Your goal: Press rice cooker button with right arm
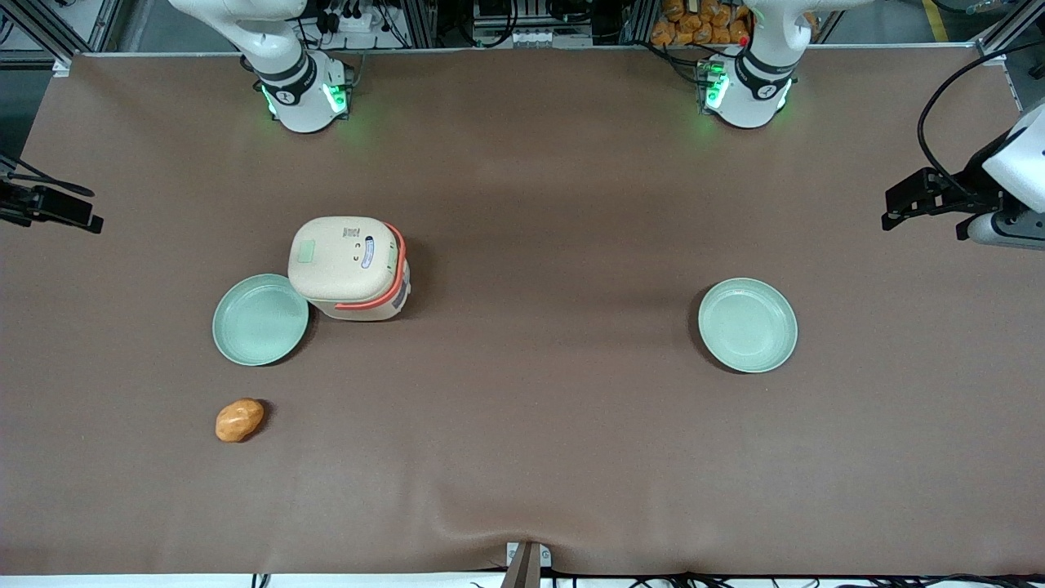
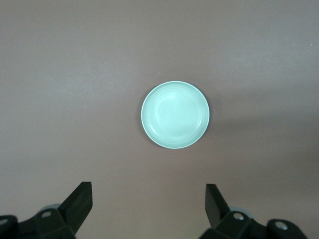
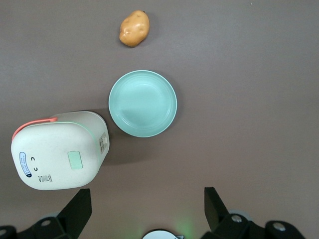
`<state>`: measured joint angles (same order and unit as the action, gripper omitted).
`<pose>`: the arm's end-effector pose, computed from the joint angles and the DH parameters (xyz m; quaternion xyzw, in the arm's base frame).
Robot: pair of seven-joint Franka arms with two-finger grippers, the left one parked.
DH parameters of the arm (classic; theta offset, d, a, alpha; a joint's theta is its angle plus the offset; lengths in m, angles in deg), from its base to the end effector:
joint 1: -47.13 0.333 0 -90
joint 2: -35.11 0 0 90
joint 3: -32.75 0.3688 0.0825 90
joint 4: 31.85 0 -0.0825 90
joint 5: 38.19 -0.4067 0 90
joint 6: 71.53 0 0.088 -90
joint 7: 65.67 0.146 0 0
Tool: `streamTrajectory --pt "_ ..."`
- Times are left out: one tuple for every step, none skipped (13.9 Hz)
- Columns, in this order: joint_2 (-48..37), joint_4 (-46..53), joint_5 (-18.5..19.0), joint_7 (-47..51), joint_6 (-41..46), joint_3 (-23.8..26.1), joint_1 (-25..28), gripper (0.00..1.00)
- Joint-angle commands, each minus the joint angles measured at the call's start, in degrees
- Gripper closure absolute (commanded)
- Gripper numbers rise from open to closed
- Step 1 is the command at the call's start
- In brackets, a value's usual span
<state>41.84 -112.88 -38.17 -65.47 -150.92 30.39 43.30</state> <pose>0.5908 -0.0625 0.6307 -0.9958 0.0556 0.0730 0.0012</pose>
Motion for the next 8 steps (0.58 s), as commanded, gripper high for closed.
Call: streamTrajectory --pt "-1.28 -0.89 0.94 -0.55 0.21 0.43 -0.13 0.0" --pt "-1.29 -0.71 0.94 -0.55 0.12 0.34 -0.13 0.0" --pt "-1.2 -0.63 0.94 -0.55 0.12 0.43 -0.13 0.0" --pt "-1.28 -0.54 0.94 -0.72 -0.14 0.52 -0.13 0.0" --pt "-1.29 -0.45 0.86 -0.98 -0.23 0.69 -0.13 0.0" --pt "-1.29 -0.45 0.68 -1.07 -0.23 0.69 -0.22 0.0" --pt "-1.29 -0.45 -0.1 -1.08 -0.23 0.69 -0.39 0.0" --pt "-1.29 -0.45 -0.37 -0.81 -0.23 0.69 -0.22 0.0"
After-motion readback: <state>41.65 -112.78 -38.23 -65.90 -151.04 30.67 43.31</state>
